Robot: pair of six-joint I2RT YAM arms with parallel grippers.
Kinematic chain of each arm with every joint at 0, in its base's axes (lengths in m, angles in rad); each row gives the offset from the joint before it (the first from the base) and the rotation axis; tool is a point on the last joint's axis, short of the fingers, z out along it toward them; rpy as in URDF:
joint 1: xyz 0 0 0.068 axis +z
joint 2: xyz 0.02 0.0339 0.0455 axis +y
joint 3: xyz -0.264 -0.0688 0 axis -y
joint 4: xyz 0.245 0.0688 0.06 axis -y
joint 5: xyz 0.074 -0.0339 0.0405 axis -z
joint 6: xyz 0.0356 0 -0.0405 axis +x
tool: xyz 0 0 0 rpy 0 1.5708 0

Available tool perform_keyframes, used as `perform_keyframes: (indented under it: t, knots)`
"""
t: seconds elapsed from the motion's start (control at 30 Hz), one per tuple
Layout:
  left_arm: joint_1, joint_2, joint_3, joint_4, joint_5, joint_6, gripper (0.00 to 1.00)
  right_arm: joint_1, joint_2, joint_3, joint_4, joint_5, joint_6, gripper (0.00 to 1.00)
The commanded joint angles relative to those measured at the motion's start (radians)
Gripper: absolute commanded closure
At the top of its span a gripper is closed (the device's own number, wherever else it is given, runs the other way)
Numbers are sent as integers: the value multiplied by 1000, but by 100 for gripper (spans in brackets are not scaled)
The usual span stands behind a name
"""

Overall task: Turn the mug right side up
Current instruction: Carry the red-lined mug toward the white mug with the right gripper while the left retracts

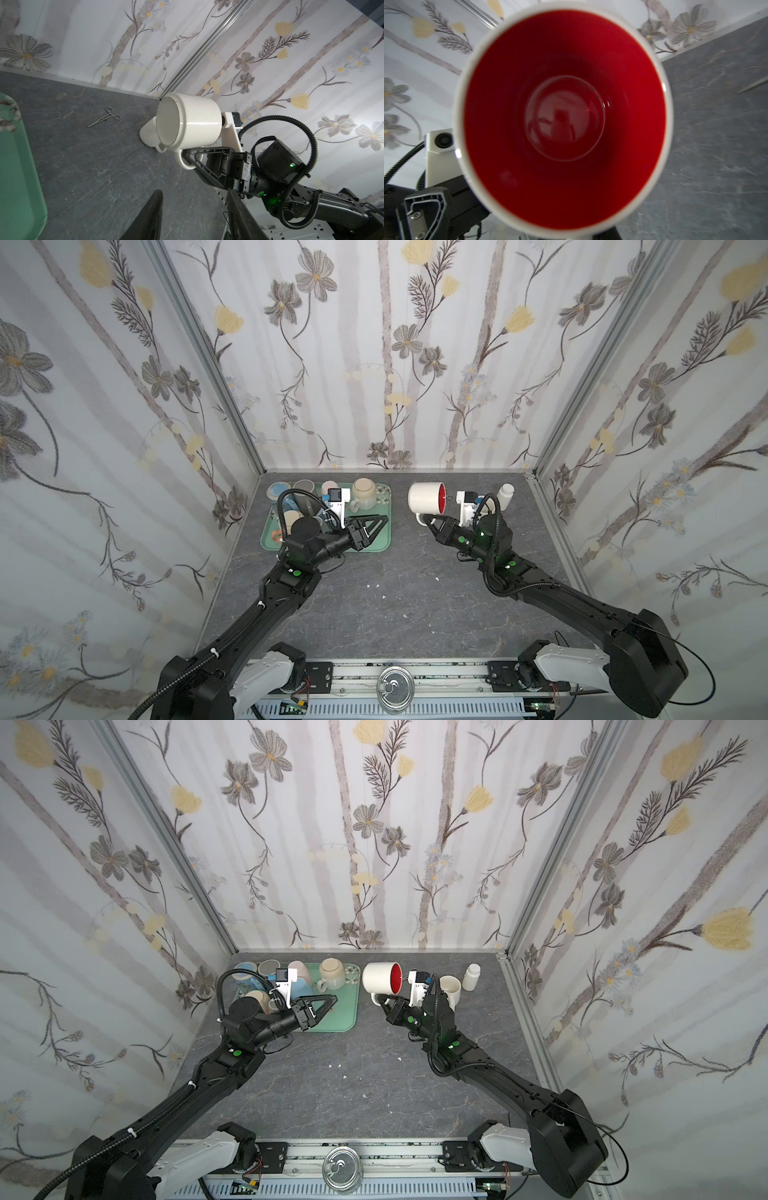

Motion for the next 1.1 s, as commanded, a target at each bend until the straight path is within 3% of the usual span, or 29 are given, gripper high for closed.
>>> perform_keyframes:
  t: [0.0, 0.2, 0.37, 0.83, 1.07]
  knots:
    - [-27, 12, -9, -110, -95, 100, 52, -38, -61, -31, -167, 139, -131, 100]
    - [-137, 70, 41, -273, -287, 243, 54, -155, -112, -58, -396, 227, -271, 100]
    - [-187, 161, 107, -283, -326, 287, 55, -265, -132, -57, -536, 324, -330, 100]
    - [-211, 364, 152, -171, -263, 306, 57, -583, -120, -65, -628, 297, -412, 100]
    - [-211, 426, 173, -153, -235, 316, 57, -684, 22, -22, -574, 247, -464, 100]
